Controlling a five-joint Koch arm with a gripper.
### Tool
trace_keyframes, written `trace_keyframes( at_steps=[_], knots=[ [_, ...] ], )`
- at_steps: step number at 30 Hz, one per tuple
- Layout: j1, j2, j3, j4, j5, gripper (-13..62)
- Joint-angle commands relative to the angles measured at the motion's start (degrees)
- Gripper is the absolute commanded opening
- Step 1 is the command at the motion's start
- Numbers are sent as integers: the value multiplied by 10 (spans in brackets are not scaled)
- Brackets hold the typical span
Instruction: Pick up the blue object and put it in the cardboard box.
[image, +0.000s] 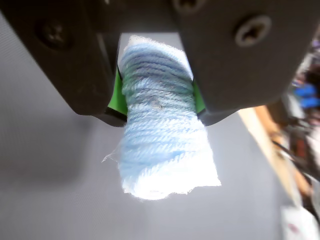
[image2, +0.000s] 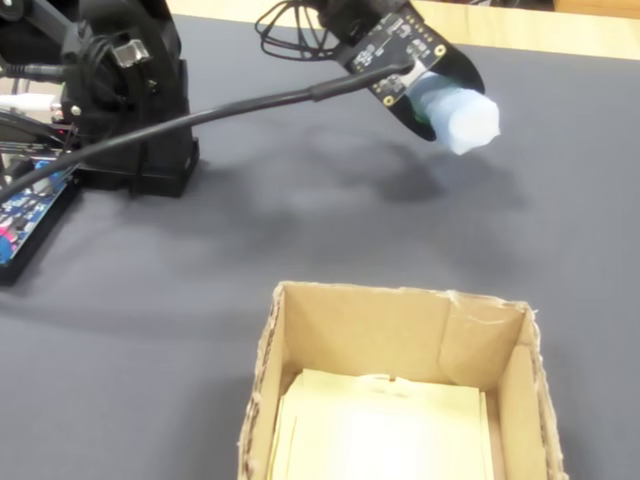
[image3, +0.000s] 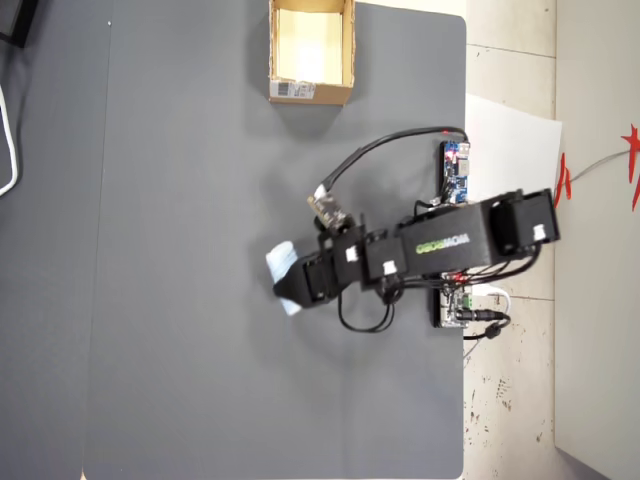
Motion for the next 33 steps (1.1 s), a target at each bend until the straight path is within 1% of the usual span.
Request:
trace_keyframes(
  at_steps=[1,6,17,25,27,29,33],
  knots=[
    [25,41,-8,-74,-9,75],
    [82,86,31,-113,-12,75],
    [206,178,107,-181,-73,75],
    [341,209,112,-182,-150,75],
    [372,210,103,-172,-190,75],
    [416,213,71,-108,-258,75],
    [445,208,20,-33,-305,75]
  ],
)
